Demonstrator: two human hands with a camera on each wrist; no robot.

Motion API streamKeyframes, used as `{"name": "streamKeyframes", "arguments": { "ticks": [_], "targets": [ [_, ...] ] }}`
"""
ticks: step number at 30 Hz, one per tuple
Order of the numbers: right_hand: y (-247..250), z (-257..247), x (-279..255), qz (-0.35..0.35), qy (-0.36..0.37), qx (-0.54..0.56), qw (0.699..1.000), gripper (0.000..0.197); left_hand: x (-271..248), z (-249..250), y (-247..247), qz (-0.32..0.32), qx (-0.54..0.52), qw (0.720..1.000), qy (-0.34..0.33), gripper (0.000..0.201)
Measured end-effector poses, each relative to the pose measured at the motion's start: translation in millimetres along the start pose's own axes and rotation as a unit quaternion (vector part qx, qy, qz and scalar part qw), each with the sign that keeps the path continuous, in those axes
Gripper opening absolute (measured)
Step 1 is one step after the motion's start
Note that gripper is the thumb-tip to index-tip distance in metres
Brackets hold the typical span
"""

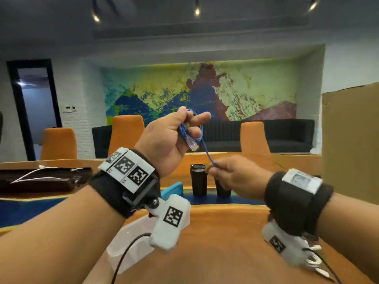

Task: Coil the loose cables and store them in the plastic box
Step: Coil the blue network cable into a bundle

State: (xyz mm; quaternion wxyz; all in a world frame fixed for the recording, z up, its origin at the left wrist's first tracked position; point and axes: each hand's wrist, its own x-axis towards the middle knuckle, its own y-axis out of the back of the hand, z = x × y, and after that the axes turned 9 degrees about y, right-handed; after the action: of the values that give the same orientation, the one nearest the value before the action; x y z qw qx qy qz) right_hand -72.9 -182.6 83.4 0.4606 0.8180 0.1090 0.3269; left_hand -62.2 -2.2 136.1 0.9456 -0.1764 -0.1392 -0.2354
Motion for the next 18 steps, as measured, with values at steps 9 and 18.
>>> {"name": "streamKeyframes", "arguments": {
  "ticks": [9,18],
  "targets": [
    [51,-34,9,0.057,0.122,-0.092,0.987,0.017,4,-29,18,-0.022,0.422,0.906,-0.033,0.035],
    [45,4,34,0.218,0.055,0.078,0.971,0.017,0,-10,15,-0.043,0.136,0.988,0.059,0.029]
  ]
}}
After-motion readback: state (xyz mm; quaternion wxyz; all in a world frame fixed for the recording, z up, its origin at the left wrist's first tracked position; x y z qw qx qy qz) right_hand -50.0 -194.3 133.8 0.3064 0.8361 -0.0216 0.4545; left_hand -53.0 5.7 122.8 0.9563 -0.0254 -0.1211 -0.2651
